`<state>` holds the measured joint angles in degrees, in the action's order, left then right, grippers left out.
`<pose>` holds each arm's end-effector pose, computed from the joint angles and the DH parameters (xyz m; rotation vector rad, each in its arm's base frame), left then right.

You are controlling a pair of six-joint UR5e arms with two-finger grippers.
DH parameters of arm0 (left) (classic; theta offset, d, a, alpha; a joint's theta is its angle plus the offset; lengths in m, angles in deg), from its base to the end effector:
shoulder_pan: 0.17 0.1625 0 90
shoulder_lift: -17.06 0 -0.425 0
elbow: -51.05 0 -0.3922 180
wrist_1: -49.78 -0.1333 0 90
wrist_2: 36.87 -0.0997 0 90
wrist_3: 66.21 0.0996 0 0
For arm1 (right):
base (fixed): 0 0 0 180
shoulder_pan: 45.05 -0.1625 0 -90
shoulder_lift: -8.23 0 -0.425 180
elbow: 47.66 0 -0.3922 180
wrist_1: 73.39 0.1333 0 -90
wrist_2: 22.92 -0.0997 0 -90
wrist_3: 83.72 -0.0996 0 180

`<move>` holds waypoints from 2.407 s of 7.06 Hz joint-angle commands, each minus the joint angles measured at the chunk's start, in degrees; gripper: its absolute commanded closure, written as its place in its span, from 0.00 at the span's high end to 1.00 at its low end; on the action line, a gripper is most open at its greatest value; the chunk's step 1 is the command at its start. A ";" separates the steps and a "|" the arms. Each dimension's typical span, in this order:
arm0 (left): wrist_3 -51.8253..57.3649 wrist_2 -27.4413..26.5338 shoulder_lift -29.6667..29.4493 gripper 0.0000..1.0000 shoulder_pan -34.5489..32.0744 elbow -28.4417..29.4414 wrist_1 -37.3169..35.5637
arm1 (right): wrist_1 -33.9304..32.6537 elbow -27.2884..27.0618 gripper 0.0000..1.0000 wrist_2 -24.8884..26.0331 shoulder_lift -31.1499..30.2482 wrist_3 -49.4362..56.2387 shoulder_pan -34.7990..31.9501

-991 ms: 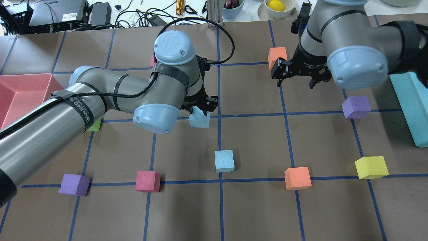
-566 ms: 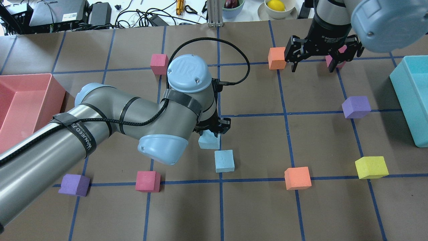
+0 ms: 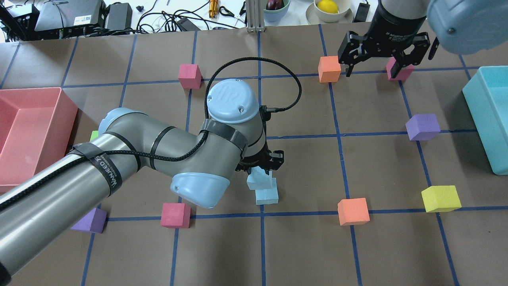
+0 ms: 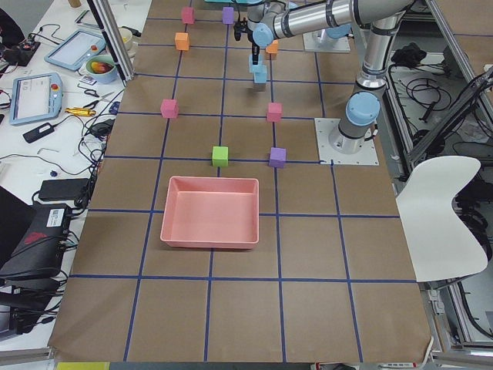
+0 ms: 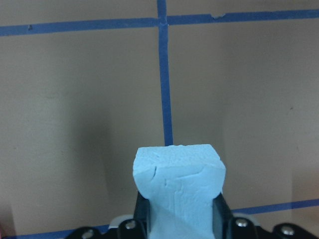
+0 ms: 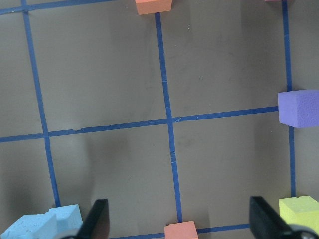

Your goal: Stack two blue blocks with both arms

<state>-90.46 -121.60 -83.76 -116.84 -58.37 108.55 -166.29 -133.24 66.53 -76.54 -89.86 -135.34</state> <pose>-0.3607 -0.4007 0.2850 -0.0656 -3.0502 -0.0366 0.1370 -0.5335 0.4843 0.1594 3.1254 -0.0562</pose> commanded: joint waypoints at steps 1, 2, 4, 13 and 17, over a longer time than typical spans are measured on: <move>-0.54 -0.35 0.53 0.00 -0.93 -0.09 0.03 | 0.78 0.76 1.00 -0.76 -0.30 0.07 0.03; -1.76 0.00 0.27 0.00 -1.11 -0.09 0.12 | 1.75 0.67 1.00 -0.67 -0.82 -0.02 0.03; -4.93 -0.26 0.26 0.00 -1.81 -0.09 0.73 | 3.16 0.41 1.00 0.64 -1.44 -0.02 0.03; -4.23 -0.52 -0.26 0.13 -2.96 -0.62 1.35 | 6.59 0.58 1.00 0.65 -1.53 -0.11 0.03; -3.79 -0.52 -0.25 0.10 -2.43 -0.44 0.56 | 6.59 0.50 1.00 0.73 -1.53 -0.11 -0.06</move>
<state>-94.34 -122.18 -83.66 -119.46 -58.90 109.37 -159.69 -132.73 67.24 -78.08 -89.96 -135.35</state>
